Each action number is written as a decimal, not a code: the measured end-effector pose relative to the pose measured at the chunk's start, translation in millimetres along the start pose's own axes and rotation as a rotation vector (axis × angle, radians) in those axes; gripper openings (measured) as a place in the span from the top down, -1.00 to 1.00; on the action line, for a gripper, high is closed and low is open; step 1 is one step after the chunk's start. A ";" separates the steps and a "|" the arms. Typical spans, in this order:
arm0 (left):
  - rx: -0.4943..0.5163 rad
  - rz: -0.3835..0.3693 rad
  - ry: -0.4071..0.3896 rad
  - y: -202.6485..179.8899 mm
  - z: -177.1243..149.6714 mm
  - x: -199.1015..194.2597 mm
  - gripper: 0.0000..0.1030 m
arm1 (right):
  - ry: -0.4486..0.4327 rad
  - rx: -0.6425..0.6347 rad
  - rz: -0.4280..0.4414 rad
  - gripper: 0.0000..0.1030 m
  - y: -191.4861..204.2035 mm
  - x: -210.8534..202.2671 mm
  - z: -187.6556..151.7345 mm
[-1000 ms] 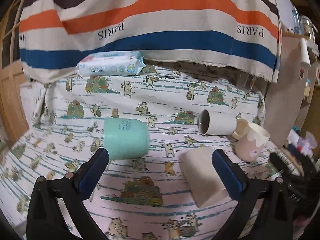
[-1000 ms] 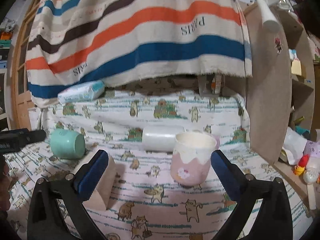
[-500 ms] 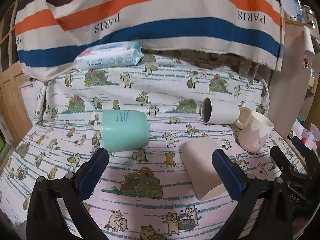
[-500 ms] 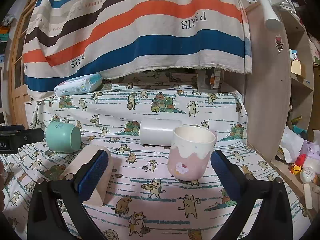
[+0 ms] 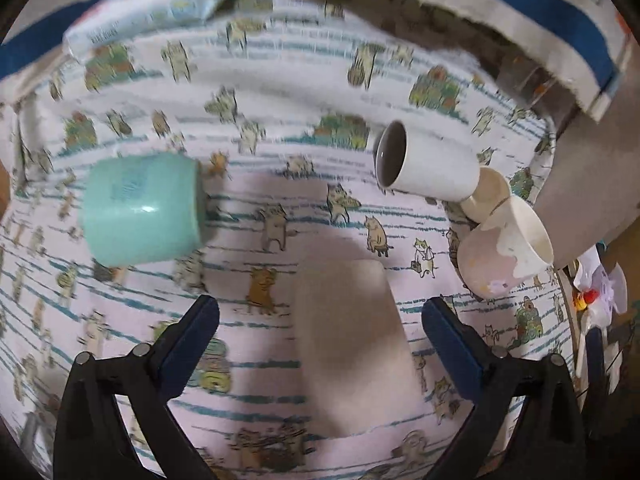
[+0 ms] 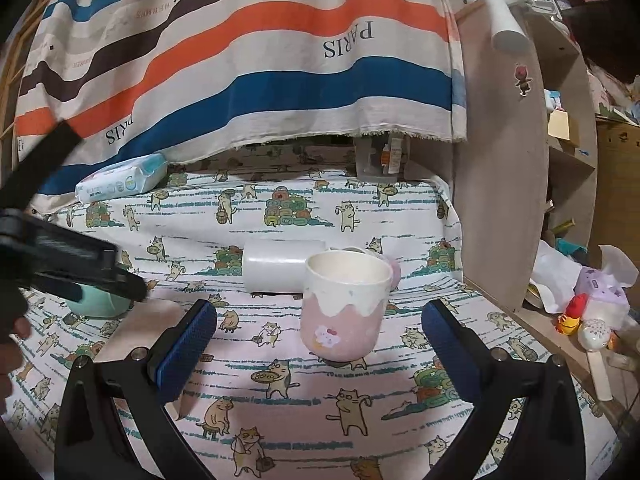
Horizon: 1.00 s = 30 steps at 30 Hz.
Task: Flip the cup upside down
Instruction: 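Grasp the beige cup with the left gripper, then lift the beige cup with the left gripper and turn it bottom up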
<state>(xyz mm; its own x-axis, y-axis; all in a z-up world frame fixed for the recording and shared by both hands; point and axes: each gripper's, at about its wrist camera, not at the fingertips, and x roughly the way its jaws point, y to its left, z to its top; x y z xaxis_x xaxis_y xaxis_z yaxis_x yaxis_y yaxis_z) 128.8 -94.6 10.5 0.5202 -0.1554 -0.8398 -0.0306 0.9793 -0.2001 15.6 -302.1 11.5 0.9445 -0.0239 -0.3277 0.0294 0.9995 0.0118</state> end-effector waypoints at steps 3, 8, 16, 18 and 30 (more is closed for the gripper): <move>-0.018 0.006 0.022 -4.3 -0.9 9.4 -0.86 | 0.007 -0.003 -0.025 -0.99 0.0 2.1 -0.4; -0.012 0.049 0.057 -11.5 -1.7 22.1 -0.70 | 0.014 0.005 -0.037 -0.99 -1.7 3.5 -0.8; -0.047 0.057 0.130 -12.8 8.8 47.8 -0.65 | 0.008 -0.004 -0.033 -0.99 -0.4 3.0 -1.4; -0.030 0.054 0.168 -14.9 7.4 56.4 -0.53 | 0.008 -0.004 -0.033 -0.99 -0.6 3.2 -1.5; 0.039 -0.008 -0.008 -22.7 3.5 8.4 -0.31 | 0.008 -0.003 -0.033 -0.99 -0.5 2.8 -1.5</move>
<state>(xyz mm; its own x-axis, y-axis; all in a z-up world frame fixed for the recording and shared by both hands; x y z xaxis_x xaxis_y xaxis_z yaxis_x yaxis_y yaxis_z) 136.8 -117.7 9.8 0.5274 -0.1618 -0.8340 0.0062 0.9824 -0.1866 17.7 -302.7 9.2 0.9405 -0.0572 -0.3350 0.0600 0.9982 -0.0019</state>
